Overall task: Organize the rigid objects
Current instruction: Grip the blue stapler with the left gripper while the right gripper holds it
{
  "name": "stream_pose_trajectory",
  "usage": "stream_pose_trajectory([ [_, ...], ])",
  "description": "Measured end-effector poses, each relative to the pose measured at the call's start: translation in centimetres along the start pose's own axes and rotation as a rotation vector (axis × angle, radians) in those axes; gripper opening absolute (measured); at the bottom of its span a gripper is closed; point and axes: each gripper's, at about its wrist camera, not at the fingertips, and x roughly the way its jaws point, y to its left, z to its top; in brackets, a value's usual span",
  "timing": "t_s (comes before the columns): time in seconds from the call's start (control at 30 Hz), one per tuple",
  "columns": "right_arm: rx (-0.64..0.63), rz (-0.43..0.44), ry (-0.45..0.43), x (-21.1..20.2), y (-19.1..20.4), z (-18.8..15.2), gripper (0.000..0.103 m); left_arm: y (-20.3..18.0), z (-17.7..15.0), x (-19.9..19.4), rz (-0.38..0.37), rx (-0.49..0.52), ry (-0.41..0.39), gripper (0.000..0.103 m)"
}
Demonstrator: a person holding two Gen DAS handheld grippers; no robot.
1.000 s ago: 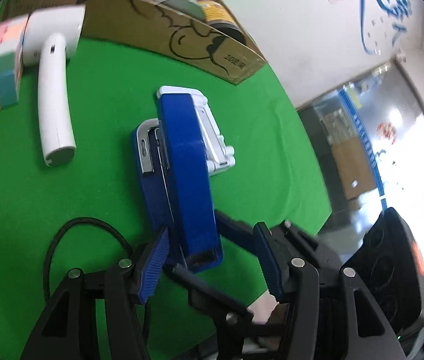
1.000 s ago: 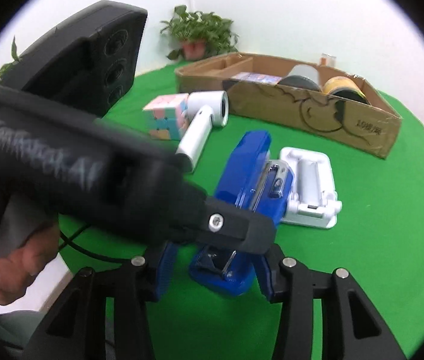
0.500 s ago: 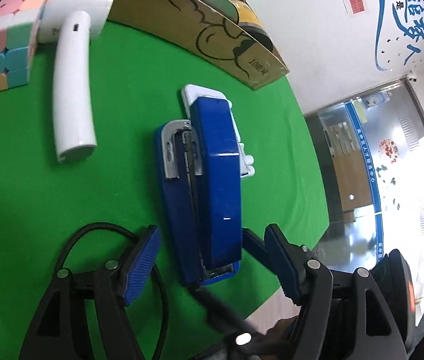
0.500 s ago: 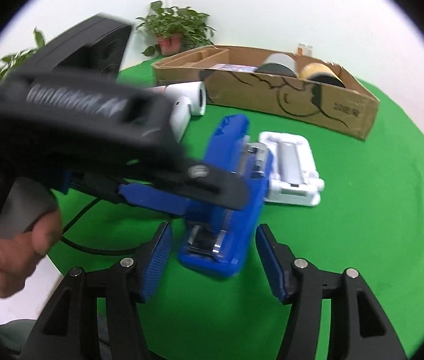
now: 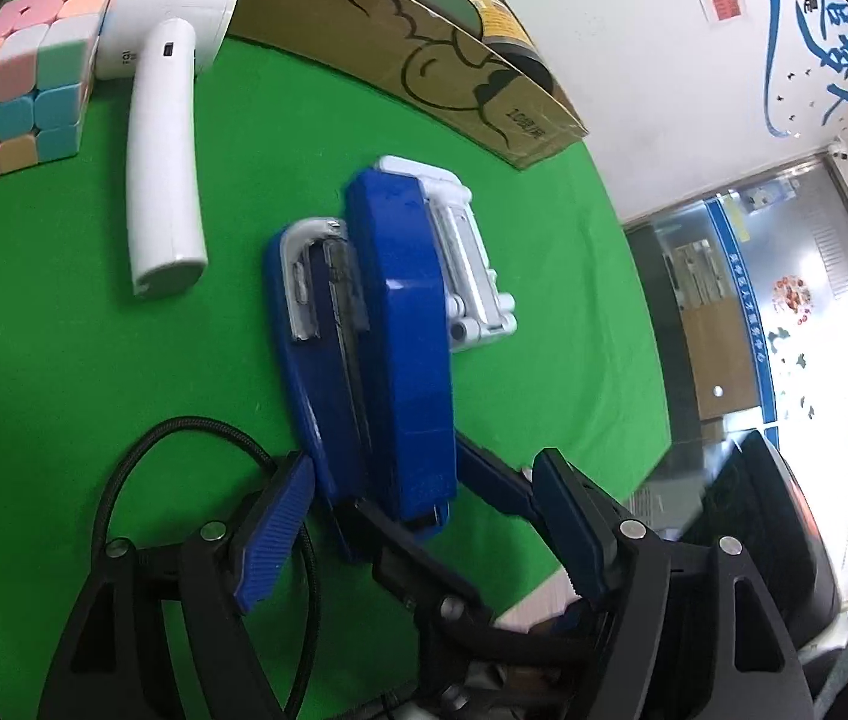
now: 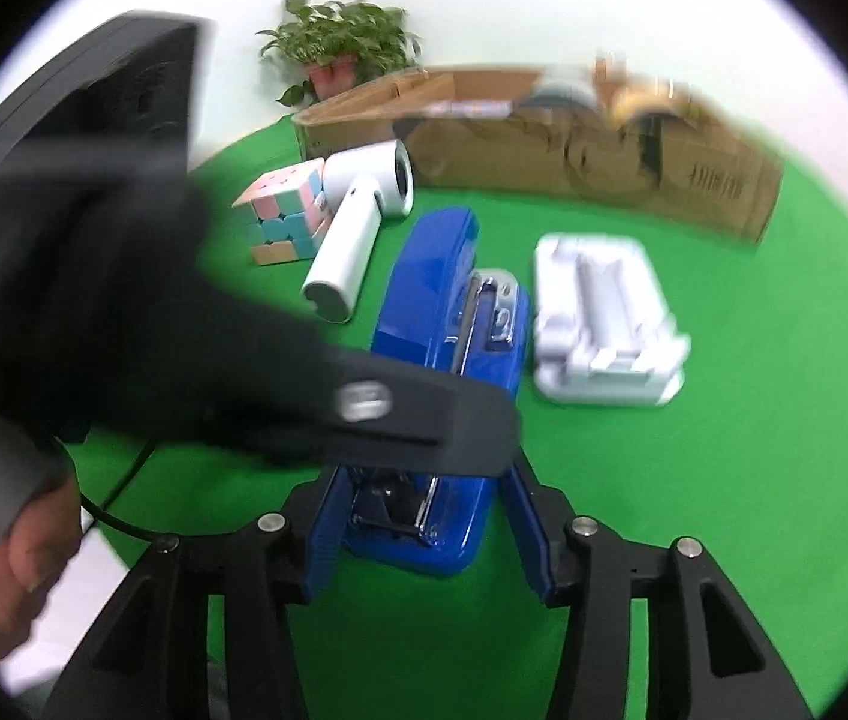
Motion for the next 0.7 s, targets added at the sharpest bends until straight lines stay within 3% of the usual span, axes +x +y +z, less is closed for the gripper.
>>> stream_pose_trajectory([
  [0.07, 0.005, 0.018, 0.004, 0.1, -0.3, 0.3, 0.048, 0.3, -0.1, -0.2, -0.021, -0.005, 0.005, 0.072],
  [0.17, 0.039, 0.032, 0.005, -0.1, -1.0, 0.5, 0.048, 0.7, 0.0, -0.6, 0.013, -0.021, -0.017, 0.07],
  [0.47, -0.078, -0.103, -0.036, -0.7, 0.6, -0.5, 0.048, 0.8, 1.1, 0.0, 0.04, -0.014, -0.011, 0.072],
  [0.7, -0.048, -0.098, -0.04, 0.5, 0.8, 0.2, 0.043, 0.1, 1.3, 0.5, 0.058, -0.01, -0.01, 0.074],
])
